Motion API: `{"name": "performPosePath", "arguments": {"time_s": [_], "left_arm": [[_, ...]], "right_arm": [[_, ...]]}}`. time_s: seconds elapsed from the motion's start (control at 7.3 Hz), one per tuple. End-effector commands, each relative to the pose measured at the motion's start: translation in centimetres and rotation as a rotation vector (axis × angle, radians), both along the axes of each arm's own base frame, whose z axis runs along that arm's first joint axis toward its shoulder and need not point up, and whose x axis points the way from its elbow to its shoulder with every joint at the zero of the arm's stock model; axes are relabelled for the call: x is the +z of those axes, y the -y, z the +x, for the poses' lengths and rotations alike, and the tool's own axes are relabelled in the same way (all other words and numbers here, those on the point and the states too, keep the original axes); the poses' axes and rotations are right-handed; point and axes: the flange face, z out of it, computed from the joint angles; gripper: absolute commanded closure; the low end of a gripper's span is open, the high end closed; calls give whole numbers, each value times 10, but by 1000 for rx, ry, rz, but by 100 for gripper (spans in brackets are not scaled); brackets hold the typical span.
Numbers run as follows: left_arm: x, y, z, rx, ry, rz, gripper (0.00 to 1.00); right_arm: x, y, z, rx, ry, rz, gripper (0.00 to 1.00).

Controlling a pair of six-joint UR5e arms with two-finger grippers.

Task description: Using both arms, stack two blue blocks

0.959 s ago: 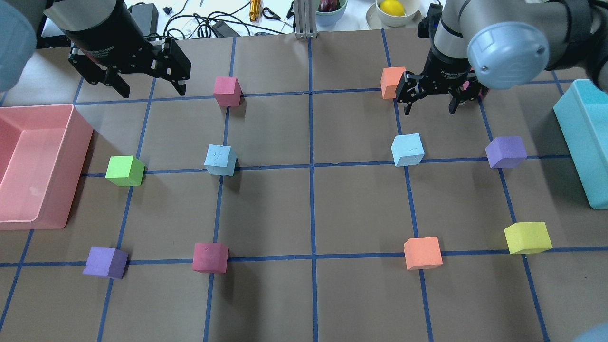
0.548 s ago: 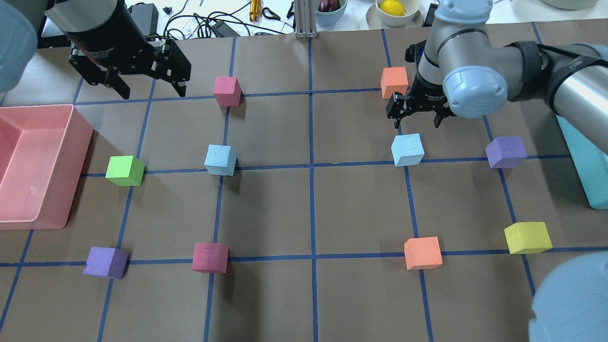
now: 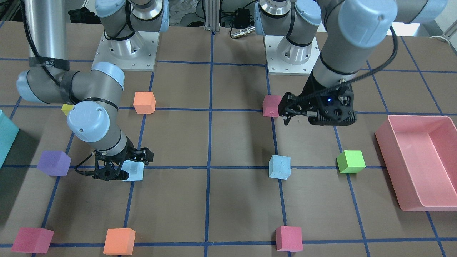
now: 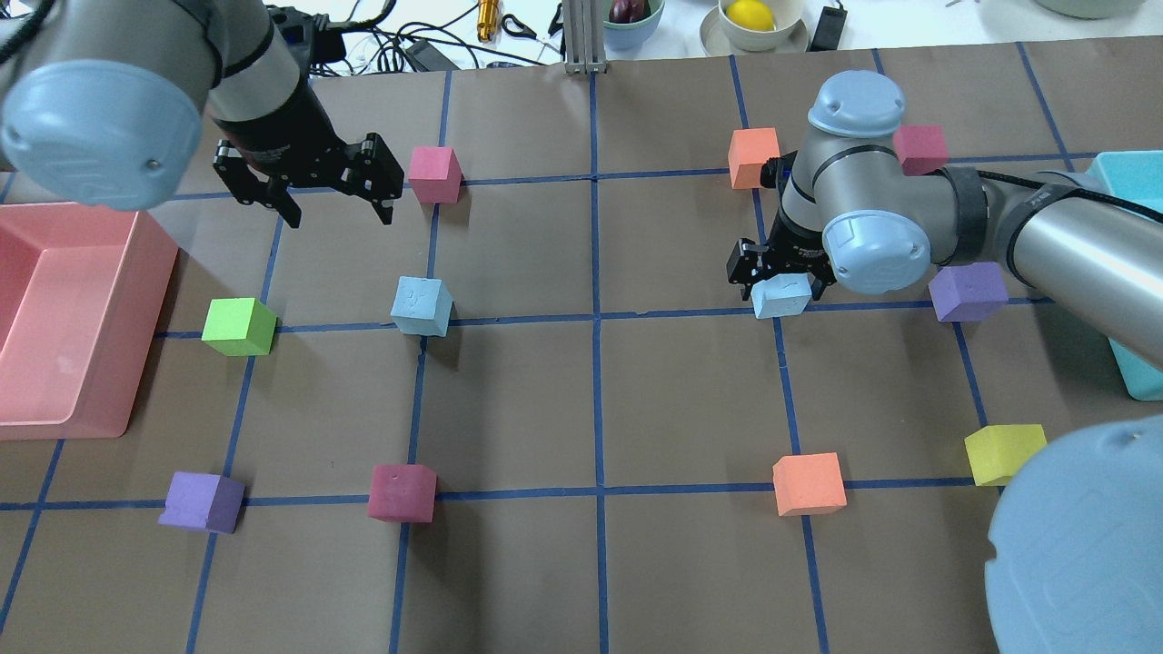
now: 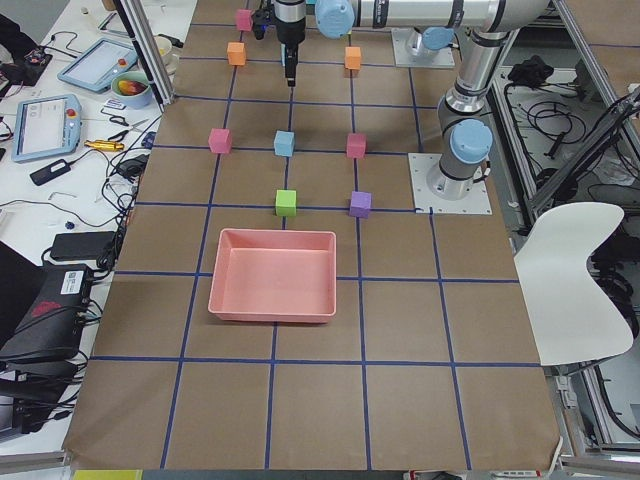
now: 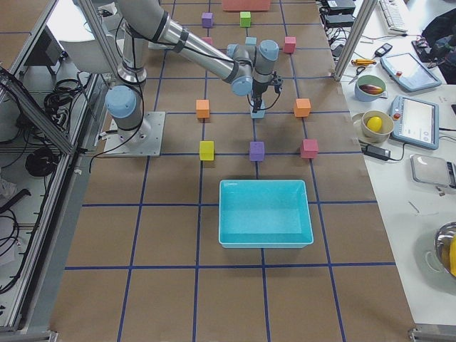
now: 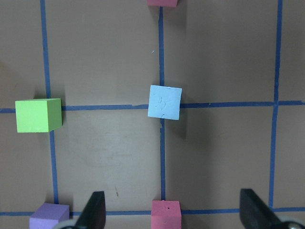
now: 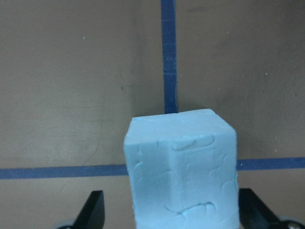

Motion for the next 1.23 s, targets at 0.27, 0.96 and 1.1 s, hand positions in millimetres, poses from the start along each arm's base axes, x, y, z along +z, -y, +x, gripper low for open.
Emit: {"name": "performPosePath", "arguments": {"time_s": [0.27,0.96,1.1], "left_arm": [[-138,36,0,-25,5,28,0],[-202,27,0,-32,5,52,0],[-207,28,-1,-34,5,59,0]], "right_arm": [[10,15,-7,-7,-16,-57,100],[68,61,115,-121,31,-105,100],[57,74,154,-139,23,-112,100]]}}
